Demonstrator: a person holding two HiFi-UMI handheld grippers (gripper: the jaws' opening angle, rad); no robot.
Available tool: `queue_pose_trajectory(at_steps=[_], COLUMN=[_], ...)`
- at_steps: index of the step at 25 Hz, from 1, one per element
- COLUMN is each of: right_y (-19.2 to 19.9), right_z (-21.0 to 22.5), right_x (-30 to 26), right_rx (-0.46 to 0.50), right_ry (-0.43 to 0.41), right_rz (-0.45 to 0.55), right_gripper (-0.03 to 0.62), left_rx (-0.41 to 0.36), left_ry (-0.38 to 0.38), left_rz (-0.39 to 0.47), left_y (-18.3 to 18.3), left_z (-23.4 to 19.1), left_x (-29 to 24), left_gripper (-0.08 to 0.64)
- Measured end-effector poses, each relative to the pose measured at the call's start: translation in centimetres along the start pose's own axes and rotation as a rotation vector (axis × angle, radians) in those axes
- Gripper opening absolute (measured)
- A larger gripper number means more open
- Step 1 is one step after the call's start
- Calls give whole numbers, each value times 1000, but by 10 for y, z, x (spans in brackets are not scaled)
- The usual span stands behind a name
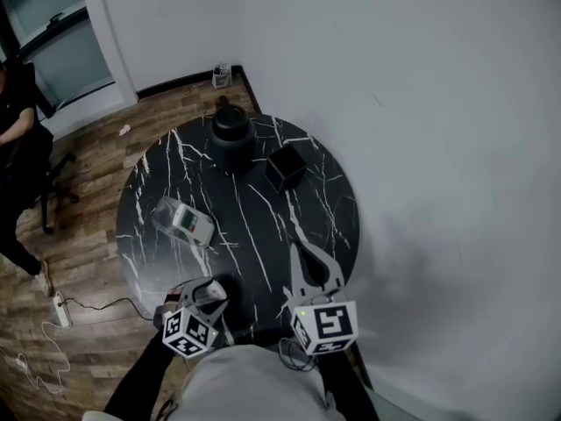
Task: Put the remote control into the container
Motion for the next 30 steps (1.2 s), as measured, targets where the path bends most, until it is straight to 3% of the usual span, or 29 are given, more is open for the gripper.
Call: queue_pose_trajectory(at_steps=[30], right_y=[-3], right_z=[-24], right_x=[-12], right_rx=[27], right_ry=[-48], right_rz=[-9], right_gripper=[5], left_rx=[296], left_ry=[-281], left_rz=[250], left_y=[-9], left_z=[-85], left_x=[86], left_gripper=[247])
Point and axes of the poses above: the fingertips, and each gripper's own axes: x backward along the fingers, z to its right, y out of its underside, the point moved 1 cm from there along x, backward along the fingers, and after that the axes turned 13 degrees about -z, right-handed, at the moved point
